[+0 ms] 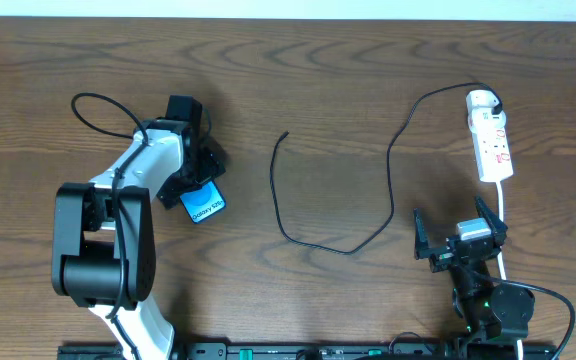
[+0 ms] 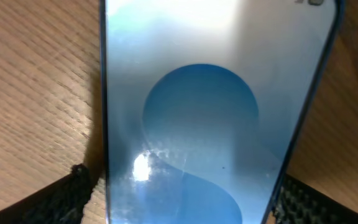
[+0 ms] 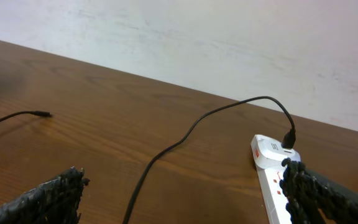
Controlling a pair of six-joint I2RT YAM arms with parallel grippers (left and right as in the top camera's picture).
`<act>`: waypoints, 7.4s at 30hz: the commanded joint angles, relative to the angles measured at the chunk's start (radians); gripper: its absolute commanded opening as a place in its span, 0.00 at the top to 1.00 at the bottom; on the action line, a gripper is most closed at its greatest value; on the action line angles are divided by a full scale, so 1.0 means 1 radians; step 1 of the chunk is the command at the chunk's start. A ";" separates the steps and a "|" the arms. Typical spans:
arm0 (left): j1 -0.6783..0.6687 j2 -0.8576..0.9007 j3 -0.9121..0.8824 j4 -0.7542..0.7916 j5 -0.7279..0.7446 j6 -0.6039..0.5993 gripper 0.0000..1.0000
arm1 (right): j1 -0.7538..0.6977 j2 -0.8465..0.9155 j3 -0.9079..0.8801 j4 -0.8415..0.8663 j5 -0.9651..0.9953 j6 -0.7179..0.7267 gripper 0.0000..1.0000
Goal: Plug charger to phone and switch on socket
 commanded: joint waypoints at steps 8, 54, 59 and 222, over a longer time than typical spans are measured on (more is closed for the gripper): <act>0.005 0.040 -0.057 0.014 -0.017 0.032 0.01 | 0.011 -0.006 -0.002 -0.005 -0.007 0.011 0.01; 0.008 -0.082 -0.014 -0.042 0.028 0.050 0.31 | 0.011 -0.006 -0.002 -0.005 -0.007 0.011 0.01; 0.008 -0.103 -0.014 -0.045 0.051 0.050 0.31 | 0.011 -0.006 -0.002 -0.005 -0.007 0.011 0.01; 0.106 -0.110 0.175 -0.110 0.471 -0.558 0.39 | 0.008 0.543 0.222 0.276 -0.217 0.375 0.01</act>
